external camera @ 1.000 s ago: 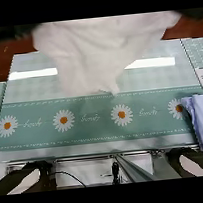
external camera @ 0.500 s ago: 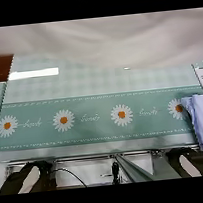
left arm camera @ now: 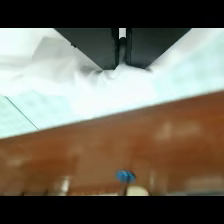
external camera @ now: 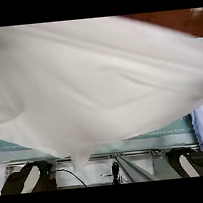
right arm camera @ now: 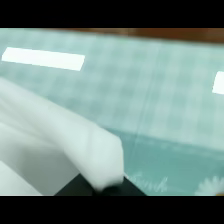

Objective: Fold the shirts.

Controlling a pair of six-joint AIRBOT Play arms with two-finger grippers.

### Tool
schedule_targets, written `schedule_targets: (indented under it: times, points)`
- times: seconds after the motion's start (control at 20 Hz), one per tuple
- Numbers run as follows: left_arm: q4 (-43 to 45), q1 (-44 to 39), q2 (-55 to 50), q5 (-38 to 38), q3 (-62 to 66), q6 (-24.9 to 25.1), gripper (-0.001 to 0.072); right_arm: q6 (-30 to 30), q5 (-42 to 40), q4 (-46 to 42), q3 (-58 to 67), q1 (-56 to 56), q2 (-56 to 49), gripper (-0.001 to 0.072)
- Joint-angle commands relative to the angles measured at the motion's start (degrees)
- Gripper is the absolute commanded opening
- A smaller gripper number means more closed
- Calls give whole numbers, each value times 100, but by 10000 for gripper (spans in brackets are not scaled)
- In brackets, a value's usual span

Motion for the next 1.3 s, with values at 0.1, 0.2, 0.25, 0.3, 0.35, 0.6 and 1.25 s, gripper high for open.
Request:
schedule_targets:
  times: [0.1,0.2,0.25,0.3,0.35,0.6,1.25]
  points:
    - [-216,-1080,-1287,382,-1224,385,35,160,-1298,61,-3150,-4,136,25]
    - [-129,-1585,-1998,697,-1233,389,34,297,-2170,61,-3987,-4,-70,25]
    - [-120,-1775,-2356,957,-1233,433,35,334,-2542,59,-4251,-4,-267,25]
    - [-120,-1923,-2671,1207,-1233,455,34,334,-2940,44,-4430,-4,-562,25]
    - [-122,-2037,-2997,1467,-1226,452,35,332,-3265,37,-4470,-4,-905,25]
    - [-149,-2345,-3987,2028,-1222,446,35,433,-5097,337,-4103,-245,-3049,25]
    - [2155,-732,-3595,-575,-2332,-903,701,-785,-2341,94,-2629,-2476,-4081,628]
